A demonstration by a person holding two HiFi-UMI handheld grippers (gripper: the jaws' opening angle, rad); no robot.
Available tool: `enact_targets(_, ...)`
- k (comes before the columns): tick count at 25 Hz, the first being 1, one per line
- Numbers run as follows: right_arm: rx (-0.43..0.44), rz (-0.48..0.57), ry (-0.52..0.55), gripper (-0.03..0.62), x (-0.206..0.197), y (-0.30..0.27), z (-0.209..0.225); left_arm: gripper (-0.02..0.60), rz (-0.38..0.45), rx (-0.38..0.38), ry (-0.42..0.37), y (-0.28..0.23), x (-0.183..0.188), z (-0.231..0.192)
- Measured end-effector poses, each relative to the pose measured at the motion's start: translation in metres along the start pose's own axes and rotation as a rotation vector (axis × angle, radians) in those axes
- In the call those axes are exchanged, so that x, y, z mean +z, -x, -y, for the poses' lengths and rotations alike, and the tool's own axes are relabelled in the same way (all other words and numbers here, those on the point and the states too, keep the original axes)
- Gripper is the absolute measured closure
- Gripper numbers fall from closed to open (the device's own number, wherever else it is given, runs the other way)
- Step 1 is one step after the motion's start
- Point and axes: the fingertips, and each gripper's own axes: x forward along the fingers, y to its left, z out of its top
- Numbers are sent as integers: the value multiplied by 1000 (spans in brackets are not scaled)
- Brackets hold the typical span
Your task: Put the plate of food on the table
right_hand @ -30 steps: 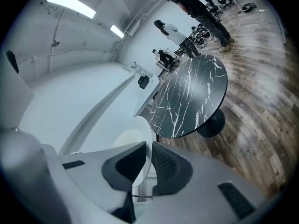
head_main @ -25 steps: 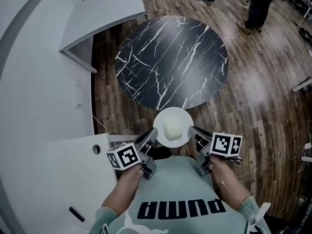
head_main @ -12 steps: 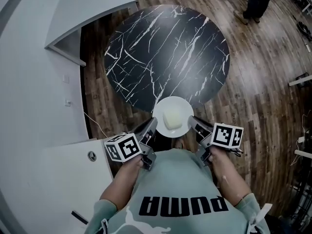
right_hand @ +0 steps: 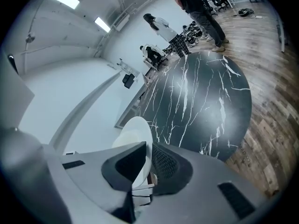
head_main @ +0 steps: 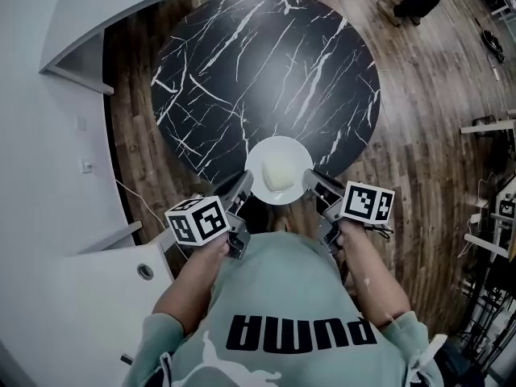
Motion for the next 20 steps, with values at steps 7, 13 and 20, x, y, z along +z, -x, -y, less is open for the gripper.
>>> enact_targets(7,-38,8,-2,553,24,-35,5,548,-33,-9,-6,-24,31,-24)
enact_targets(13,-73,21,2,551,42,-60,16,546,-63,-1,-32,-46,49,-40)
enact_targets(20,-101,5,2,548,51,-83,37,545,-74,28,-40,-70,53,-62)
